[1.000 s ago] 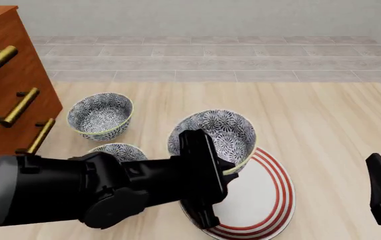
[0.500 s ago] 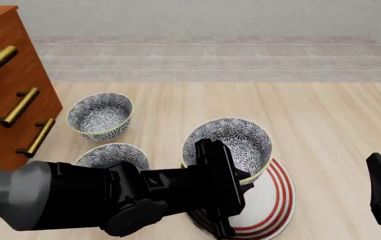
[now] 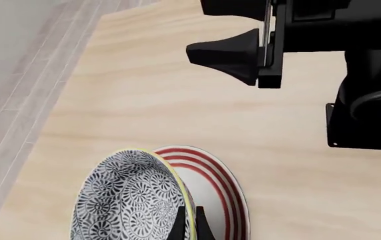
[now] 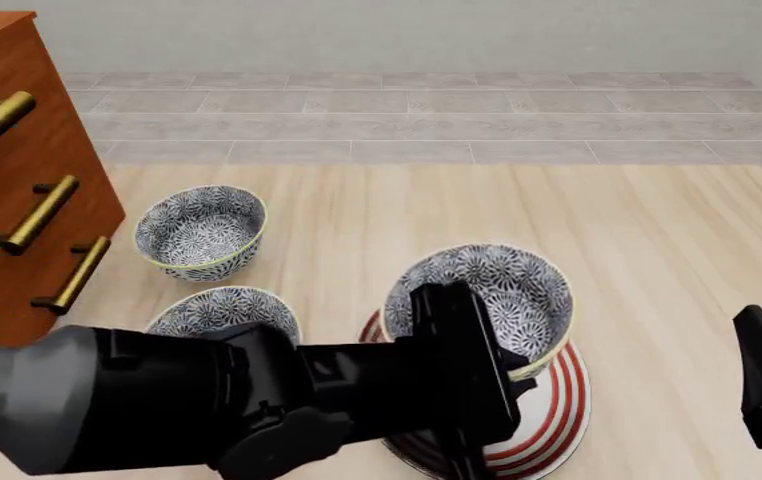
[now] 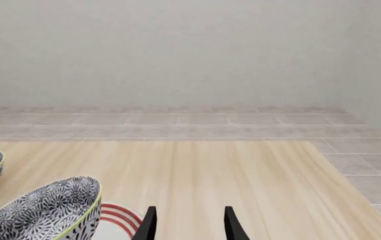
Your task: Put the bowl at the front on the plate.
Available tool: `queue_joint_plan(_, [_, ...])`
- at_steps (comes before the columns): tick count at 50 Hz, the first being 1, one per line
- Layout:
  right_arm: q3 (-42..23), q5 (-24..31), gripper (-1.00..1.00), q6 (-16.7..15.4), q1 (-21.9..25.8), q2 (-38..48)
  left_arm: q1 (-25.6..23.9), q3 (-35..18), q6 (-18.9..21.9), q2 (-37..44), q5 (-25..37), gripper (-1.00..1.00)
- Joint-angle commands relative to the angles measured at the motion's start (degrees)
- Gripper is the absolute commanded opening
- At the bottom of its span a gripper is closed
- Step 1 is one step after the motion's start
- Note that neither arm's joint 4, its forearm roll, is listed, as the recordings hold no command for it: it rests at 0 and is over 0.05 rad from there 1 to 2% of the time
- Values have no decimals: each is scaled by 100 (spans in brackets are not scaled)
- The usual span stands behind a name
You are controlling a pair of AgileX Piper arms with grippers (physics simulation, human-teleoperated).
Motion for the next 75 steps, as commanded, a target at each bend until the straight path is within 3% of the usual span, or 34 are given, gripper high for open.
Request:
queue_joint_plan(1, [-7, 4, 100, 5, -7, 0, -113, -187, -208, -58, 202, -100])
queue_joint_plan(7, [-5, -2, 100, -2, -9, 0, -284, -371, -481, 53, 520, -100])
queue_joint_plan(38, [-17, 9, 100, -4, 9, 0, 38, -189, -114, 669, 42, -100])
queue_joint_plan(75, [-6, -9, 100, 6, -8, 0, -74, -23, -388, 713, -69, -100])
